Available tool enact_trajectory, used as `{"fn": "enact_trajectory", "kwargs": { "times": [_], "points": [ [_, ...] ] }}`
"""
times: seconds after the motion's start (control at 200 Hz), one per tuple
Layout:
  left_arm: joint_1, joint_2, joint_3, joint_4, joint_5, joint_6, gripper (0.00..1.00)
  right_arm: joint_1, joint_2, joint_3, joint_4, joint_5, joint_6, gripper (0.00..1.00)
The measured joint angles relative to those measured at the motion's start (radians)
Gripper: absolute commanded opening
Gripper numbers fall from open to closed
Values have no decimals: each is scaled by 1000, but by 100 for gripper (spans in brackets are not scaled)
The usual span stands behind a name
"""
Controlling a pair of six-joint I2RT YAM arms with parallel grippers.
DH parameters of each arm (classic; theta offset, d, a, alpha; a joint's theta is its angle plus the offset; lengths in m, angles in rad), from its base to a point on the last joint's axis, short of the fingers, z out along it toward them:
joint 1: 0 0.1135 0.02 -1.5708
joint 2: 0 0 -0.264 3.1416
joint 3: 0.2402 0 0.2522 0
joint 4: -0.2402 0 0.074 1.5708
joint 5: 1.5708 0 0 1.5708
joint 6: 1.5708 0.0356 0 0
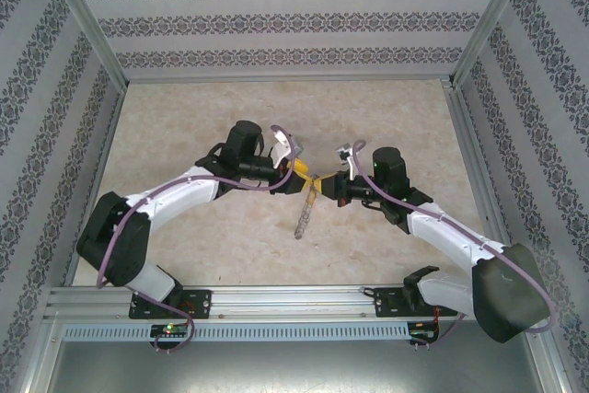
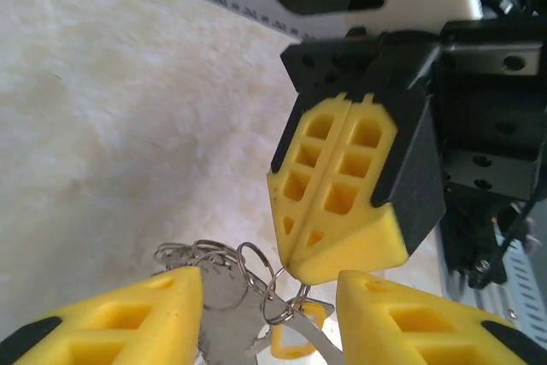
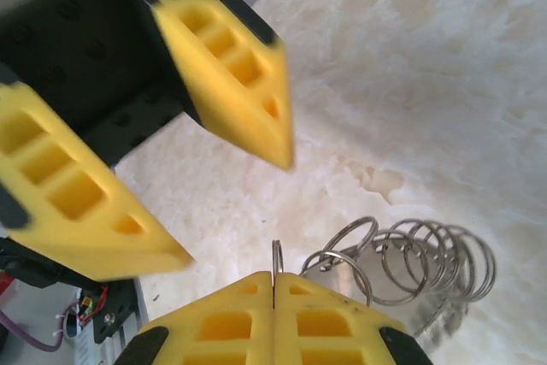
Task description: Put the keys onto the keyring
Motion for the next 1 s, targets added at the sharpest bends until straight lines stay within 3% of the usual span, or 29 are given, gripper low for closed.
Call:
{"fn": "enact_trajectory", "kwargs": {
  "times": [0.1, 0.135, 0.165, 0.18, 0.44, 0.62, 0.779, 0.999],
  "points": [
    [5, -50, -11, 35, -57, -14, 63, 3, 0, 57, -97, 23, -41, 0],
    [6, -63, -12, 48, -81, -21, 77, 8, 1, 83, -136, 32, -59, 0],
    [6, -70, -12, 57, -101, -24, 97, 13, 2, 104, -168, 39, -72, 0],
    [6, -73, -12, 59, -111, -27, 100, 14, 5, 116, -184, 41, -80, 0],
    [16, -87, -18, 76, -365, -77, 100, 53, 76, 325, -451, 104, -202, 0],
    [48, -87, -2, 63, -452, -95, 100, 79, 154, 460, -636, 159, -296, 0],
    [87, -87, 48, 26, -403, -90, 100, 82, 224, 593, -801, 208, -402, 0],
    [151, -83, 52, -27, -206, -37, 95, 62, 366, 840, -1017, 202, -558, 0]
  ]
}}
